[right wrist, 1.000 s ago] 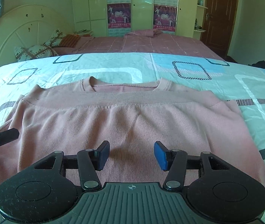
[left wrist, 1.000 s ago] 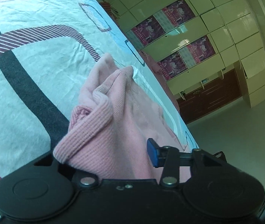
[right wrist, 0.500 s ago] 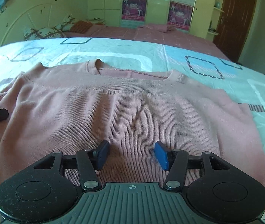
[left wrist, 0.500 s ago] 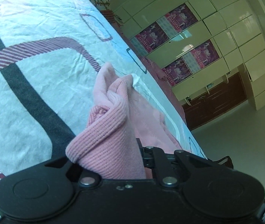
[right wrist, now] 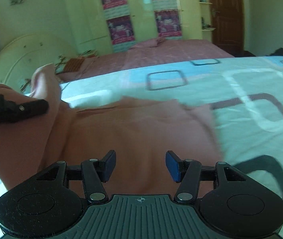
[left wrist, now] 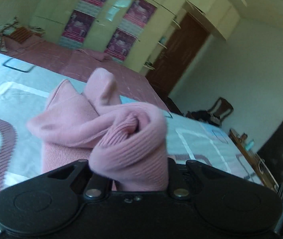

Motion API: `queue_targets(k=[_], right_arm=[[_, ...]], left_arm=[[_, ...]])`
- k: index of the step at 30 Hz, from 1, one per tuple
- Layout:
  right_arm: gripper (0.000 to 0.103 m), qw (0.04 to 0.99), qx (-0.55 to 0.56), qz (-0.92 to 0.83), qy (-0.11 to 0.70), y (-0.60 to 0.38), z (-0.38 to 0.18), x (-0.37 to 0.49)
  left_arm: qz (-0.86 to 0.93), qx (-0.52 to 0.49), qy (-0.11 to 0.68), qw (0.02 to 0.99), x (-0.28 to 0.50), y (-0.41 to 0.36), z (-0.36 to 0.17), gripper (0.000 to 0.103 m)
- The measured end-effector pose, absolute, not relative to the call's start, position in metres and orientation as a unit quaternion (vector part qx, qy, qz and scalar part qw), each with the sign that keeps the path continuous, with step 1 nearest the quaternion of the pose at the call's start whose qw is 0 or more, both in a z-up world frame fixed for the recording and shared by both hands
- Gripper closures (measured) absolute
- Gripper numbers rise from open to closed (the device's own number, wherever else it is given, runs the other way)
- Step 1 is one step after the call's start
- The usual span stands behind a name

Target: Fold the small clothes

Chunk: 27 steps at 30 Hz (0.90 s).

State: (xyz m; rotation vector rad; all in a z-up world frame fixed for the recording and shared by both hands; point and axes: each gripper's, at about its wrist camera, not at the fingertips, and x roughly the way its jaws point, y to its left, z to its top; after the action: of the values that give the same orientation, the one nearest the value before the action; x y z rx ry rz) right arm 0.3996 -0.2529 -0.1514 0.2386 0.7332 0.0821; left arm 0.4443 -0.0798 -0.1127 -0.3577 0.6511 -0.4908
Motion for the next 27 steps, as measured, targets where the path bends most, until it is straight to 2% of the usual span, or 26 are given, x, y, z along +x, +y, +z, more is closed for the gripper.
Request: queue_targets(k=[3,5,6,9,10,11,17,19,24,26,27], right_arm=[[0.048,0.924,0.129,0.007,0.361,-0.293,-0.155,0.39],[0.048,0.922,0.135,-0.012,0.364,-0.316,-0.157,0.382],[0.048,0.921,0.139,-0.019,0.364,-0.325,-0.158,0.38],[0.048,0.92,0.161,-0.02,0.358,-0.345,-0.154,0.375],[0.048,0.919,0.168,-0.014,0.356,-0.348,-0.152,0.374],[0.048,0.918,0.174,-0.004,0.355,-0.349,-0.15,0.374],[0.047,0.907,0.223,0.053,0.353,-0.345,-0.143,0.382],[0.037,0.901,0.229,0.067,0.363,-0.339,-0.145,0.386],[0.037,0.883,0.237,0.076,0.398,-0.328,-0.167,0.399],[0.047,0.88,0.243,0.079,0.401,-0.327,-0.174,0.401],[0.056,0.879,0.24,0.079,0.404,-0.326,-0.176,0.403]], left_arm=[[-0.28,-0.107,0.35,0.887,0.436,-0.135,-0.136,0.09],[-0.294,-0.061,0.388,0.871,0.428,-0.163,-0.158,0.078],[-0.294,-0.05,0.395,0.869,0.423,-0.169,-0.164,0.077],[-0.297,-0.044,0.386,0.872,0.405,-0.169,-0.167,0.048],[-0.301,-0.053,0.385,0.871,0.401,-0.165,-0.163,0.035],[-0.301,-0.056,0.381,0.872,0.397,-0.161,-0.159,0.028],[-0.276,-0.069,0.364,0.887,0.38,-0.123,-0.134,0.027],[-0.249,-0.083,0.353,0.898,0.381,-0.105,-0.129,0.025],[-0.182,-0.091,0.363,0.909,0.392,-0.074,-0.134,0.025],[-0.164,-0.1,0.369,0.909,0.396,-0.063,-0.138,0.025],[-0.158,-0.102,0.371,0.91,0.398,-0.061,-0.14,0.025]])
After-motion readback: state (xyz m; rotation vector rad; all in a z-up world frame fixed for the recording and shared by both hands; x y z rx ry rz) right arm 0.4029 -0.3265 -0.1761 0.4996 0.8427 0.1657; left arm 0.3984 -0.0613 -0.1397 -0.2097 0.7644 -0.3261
